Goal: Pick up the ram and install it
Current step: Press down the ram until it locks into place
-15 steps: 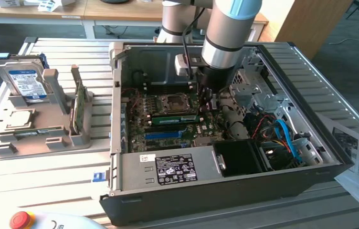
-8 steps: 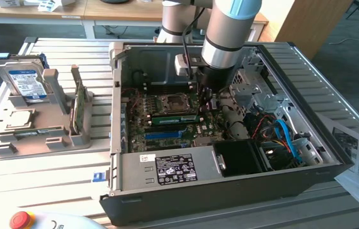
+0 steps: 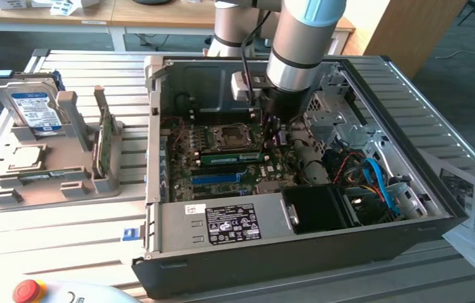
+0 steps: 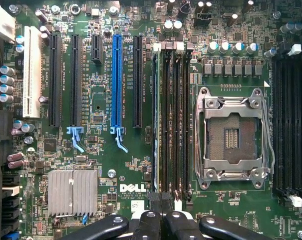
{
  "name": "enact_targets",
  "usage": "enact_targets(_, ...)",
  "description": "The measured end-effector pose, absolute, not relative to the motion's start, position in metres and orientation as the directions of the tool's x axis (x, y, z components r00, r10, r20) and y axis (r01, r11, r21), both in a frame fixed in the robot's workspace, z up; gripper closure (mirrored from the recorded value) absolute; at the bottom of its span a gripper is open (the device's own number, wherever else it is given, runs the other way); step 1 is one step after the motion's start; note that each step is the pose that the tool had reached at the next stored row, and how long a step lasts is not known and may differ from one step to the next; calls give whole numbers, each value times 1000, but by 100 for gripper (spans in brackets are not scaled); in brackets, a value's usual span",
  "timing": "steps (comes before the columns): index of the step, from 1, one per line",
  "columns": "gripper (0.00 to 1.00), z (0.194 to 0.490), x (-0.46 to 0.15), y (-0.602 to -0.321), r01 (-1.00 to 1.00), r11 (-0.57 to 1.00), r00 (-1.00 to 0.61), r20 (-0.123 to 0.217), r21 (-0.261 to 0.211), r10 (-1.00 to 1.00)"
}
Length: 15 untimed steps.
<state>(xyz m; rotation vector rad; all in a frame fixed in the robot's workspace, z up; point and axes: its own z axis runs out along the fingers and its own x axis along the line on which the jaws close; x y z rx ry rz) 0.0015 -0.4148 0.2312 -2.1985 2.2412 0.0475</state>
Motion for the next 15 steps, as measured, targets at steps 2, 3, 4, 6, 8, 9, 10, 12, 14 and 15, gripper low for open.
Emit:
enact_targets(2,89,231,1,-415,-1000,19,-19,-22,20,-1000)
enact_targets(3,89,231,2,-415,-1000,19,-19,-22,20,-1000)
enact_targets(4,89,231,2,-415,-1000,19,-19,-22,20,-1000)
enact_targets(6,89,231,2,-415,-1000,19,-19,-22,20,-1000)
enact_targets(8,89,230,1,-415,-1000,19,-19,-22,20,-1000)
enact_targets(9,89,230,1,-415,-1000,19,-19,-22,20,-1000)
enact_targets(10,89,229,1,-415,-1000,19,-19,-22,20,-1000)
enact_targets(12,89,229,1,-415,-1000,19,-19,-22,20,-1000)
enact_targets(14,89,228,1,-415,-1000,19,-19,-22,20,-1000)
enact_targets(15,89,228,1,-415,-1000,19,-19,-22,20,-1000)
